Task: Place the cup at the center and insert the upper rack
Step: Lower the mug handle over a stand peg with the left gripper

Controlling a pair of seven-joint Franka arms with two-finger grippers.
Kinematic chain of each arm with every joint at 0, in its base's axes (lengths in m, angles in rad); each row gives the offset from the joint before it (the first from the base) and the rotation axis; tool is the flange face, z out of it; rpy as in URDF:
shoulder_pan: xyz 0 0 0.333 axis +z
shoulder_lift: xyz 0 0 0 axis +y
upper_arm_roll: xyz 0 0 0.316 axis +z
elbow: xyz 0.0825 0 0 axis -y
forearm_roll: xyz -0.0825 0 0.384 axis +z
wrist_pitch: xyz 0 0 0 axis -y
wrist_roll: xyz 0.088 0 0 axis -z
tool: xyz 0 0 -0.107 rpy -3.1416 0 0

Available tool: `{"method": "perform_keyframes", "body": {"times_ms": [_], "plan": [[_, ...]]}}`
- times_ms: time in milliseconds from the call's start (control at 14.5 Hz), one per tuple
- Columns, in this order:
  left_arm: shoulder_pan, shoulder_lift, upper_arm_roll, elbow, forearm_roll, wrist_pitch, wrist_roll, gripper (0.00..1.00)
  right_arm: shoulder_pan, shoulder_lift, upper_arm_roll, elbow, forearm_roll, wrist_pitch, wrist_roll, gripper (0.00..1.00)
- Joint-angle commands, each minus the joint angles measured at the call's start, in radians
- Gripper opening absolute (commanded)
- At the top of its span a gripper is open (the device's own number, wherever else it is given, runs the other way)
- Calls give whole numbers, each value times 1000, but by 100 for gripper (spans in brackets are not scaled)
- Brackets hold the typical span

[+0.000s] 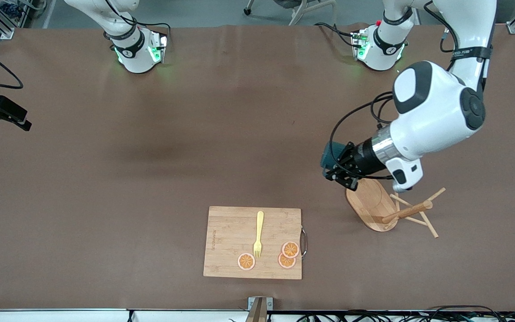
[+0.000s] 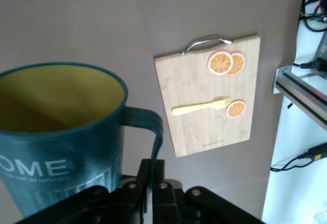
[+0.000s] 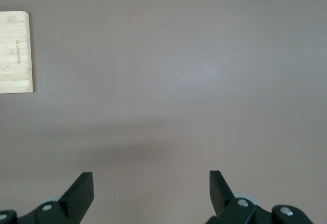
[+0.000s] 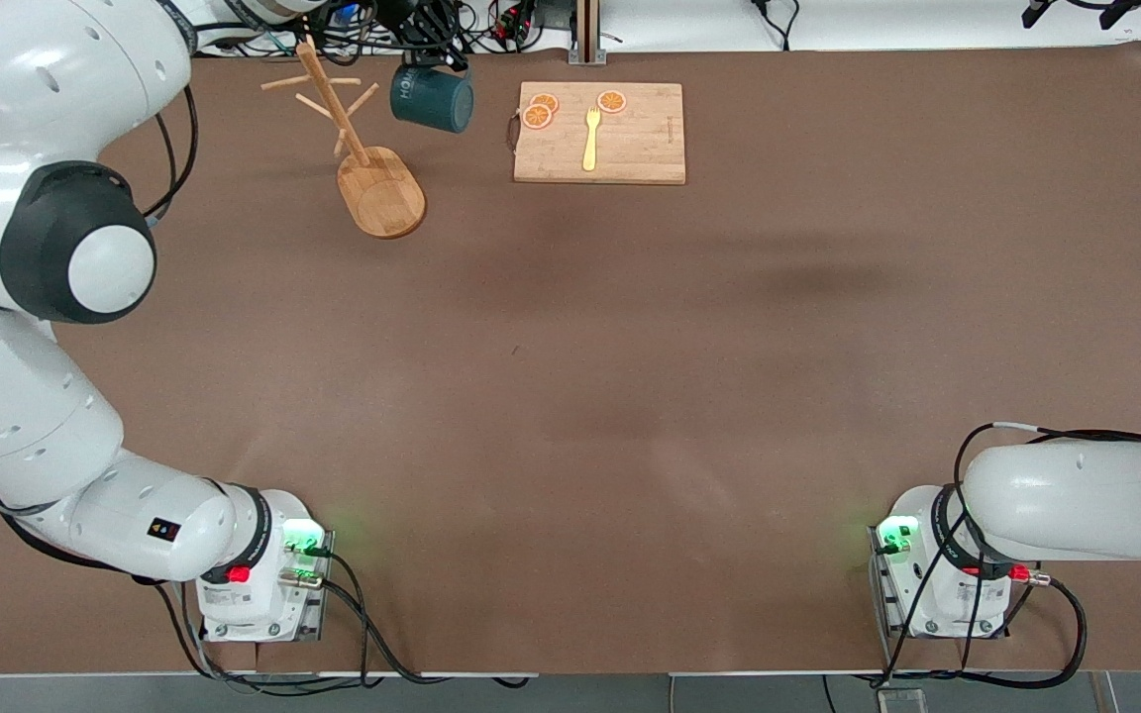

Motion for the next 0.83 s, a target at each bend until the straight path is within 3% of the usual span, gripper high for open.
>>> {"method": "perform_keyframes", "body": {"times_ms": [0,138,759], "plan": [[45,-6,-8,-12,-51,9,51,1,-9,-25,7,-19,-11,4,-8,100],[57,9,-7,-8,-111,9,97,1,-9,-25,7,-17,-11,4,-8,100],[131,40,-5,-11,-157,9,232,1,-9,-25,7,-17,-12,5,-8,100]]}}
